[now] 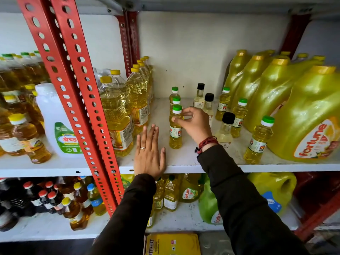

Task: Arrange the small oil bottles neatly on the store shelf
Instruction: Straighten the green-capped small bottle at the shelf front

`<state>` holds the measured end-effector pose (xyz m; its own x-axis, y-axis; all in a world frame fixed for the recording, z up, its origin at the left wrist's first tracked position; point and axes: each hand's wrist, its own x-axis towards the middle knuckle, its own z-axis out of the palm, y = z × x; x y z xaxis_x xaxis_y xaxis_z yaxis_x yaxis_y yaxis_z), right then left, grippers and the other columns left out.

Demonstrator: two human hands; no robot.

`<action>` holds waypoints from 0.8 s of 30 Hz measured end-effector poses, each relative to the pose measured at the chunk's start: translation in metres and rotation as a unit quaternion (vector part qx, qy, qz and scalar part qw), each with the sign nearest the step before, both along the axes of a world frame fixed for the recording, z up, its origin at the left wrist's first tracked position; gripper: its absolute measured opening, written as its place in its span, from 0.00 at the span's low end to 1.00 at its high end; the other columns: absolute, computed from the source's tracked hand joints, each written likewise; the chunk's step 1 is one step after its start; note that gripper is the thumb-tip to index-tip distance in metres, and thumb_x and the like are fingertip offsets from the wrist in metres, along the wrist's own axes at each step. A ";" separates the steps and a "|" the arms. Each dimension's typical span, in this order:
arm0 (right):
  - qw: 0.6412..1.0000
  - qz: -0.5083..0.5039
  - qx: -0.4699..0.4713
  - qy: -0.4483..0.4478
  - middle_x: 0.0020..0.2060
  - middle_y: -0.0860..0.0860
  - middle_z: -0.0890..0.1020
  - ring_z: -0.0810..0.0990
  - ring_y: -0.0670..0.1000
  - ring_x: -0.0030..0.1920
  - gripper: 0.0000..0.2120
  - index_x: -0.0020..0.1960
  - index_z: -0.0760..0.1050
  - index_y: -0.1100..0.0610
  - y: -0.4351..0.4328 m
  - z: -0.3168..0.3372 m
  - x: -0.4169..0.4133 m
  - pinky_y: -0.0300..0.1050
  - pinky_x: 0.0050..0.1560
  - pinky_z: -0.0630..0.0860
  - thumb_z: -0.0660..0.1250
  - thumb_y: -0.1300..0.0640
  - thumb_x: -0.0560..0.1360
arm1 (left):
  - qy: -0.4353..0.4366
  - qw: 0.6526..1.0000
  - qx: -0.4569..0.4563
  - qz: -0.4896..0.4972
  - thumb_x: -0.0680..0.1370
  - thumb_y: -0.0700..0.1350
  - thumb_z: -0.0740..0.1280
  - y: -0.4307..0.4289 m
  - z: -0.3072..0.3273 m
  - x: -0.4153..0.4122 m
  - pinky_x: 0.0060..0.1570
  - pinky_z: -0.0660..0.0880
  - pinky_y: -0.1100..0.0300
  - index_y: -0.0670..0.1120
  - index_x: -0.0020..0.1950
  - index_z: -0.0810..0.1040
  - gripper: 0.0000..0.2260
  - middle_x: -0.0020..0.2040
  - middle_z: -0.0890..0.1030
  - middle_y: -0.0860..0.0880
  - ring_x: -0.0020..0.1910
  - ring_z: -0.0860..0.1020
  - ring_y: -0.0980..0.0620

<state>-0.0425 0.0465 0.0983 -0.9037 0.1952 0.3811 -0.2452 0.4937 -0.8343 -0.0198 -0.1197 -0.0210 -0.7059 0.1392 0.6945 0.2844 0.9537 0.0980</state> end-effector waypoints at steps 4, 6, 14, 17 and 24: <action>0.997 -0.068 0.033 0.025 0.45 0.50 0.84 0.83 0.49 0.46 0.22 0.48 0.79 0.56 -0.004 -0.002 0.001 0.46 0.48 0.80 0.80 0.44 0.63 | -0.002 1.000 0.005 0.000 0.82 0.53 0.51 0.001 0.000 0.001 0.82 0.38 0.50 0.41 0.84 0.55 0.32 0.85 0.53 0.44 0.84 0.46 0.45; 0.994 -0.088 0.063 0.034 0.44 0.49 0.84 0.82 0.49 0.45 0.23 0.48 0.79 0.55 -0.005 -0.002 0.001 0.46 0.46 0.80 0.80 0.41 0.62 | -0.004 1.000 0.005 0.001 0.82 0.53 0.51 0.001 0.000 0.001 0.82 0.38 0.50 0.41 0.84 0.54 0.32 0.85 0.52 0.44 0.84 0.46 0.45; 1.000 -0.006 -0.011 -0.013 0.54 0.51 0.85 0.83 0.48 0.52 0.25 0.57 0.80 0.57 -0.001 -0.008 -0.001 0.44 0.55 0.79 0.80 0.46 0.65 | -0.012 1.000 0.004 0.005 0.82 0.53 0.51 0.001 0.000 0.000 0.82 0.38 0.50 0.41 0.84 0.53 0.32 0.85 0.50 0.45 0.84 0.45 0.45; 1.000 0.015 -0.025 -0.010 0.52 0.53 0.85 0.81 0.44 0.46 0.21 0.57 0.81 0.57 -0.001 -0.010 0.000 0.36 0.49 0.77 0.80 0.52 0.67 | -0.015 1.000 0.006 0.005 0.82 0.53 0.51 0.000 0.000 0.000 0.82 0.37 0.50 0.41 0.84 0.53 0.32 0.85 0.49 0.45 0.84 0.45 0.45; 0.999 0.031 -0.019 -0.006 0.54 0.54 0.86 0.82 0.48 0.50 0.21 0.58 0.82 0.56 0.000 -0.013 0.011 0.38 0.50 0.75 0.80 0.52 0.67 | -0.017 1.000 0.009 0.008 0.82 0.53 0.52 0.001 -0.001 0.001 0.82 0.38 0.49 0.41 0.84 0.53 0.32 0.85 0.50 0.44 0.84 0.45 0.45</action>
